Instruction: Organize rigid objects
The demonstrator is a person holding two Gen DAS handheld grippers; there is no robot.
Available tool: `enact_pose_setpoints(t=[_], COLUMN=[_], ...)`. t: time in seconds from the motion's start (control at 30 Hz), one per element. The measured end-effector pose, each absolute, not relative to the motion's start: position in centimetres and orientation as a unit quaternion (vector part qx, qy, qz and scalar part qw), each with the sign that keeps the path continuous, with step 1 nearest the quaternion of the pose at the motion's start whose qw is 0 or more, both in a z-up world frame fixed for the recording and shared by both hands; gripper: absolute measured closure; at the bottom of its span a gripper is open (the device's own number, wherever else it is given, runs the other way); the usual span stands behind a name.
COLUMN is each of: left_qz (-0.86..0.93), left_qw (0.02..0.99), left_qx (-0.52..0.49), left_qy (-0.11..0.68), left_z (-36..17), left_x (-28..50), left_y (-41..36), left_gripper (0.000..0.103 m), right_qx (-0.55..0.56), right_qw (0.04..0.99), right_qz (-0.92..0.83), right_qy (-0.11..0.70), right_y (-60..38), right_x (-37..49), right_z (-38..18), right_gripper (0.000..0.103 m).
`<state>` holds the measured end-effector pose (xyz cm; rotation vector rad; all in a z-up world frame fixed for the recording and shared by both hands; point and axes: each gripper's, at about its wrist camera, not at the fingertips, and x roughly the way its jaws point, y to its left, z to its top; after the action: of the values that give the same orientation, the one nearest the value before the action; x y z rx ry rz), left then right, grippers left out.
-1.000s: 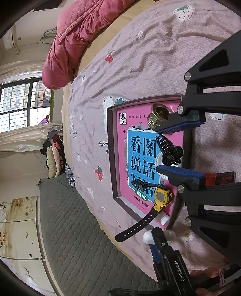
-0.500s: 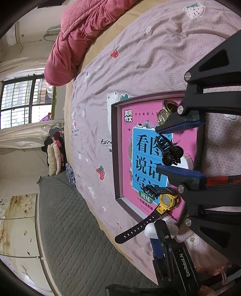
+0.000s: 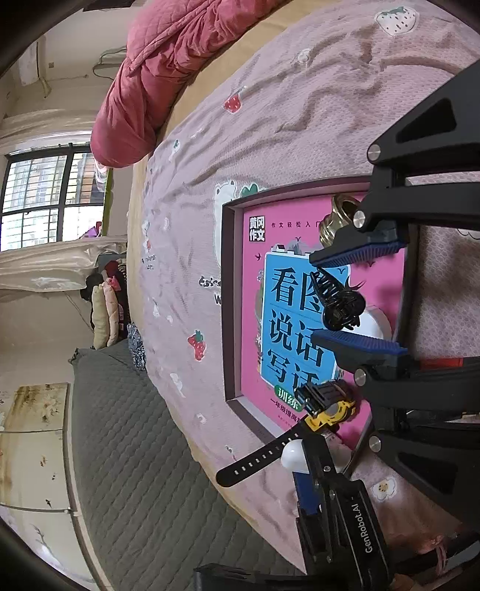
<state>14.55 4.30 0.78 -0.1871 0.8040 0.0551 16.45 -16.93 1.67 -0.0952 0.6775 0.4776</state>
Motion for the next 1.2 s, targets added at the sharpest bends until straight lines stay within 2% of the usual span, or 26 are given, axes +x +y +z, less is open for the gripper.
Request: enact_pose_setpoints(t=[1.2], left_qz=[0.009], left_qw=[0.901], left_qx=[-0.081], left_qy=[0.426], left_z=[-1.1], left_x=[15.8], left_y=[3.1], left_gripper=[0.057], right_qx=[-0.073], right_qw=[0.887], right_qz=[0.267], right_qy=[0.370], right_y=[-14.2], right_x=[17.1], right_z=[-1.4], right_gripper=[0.067])
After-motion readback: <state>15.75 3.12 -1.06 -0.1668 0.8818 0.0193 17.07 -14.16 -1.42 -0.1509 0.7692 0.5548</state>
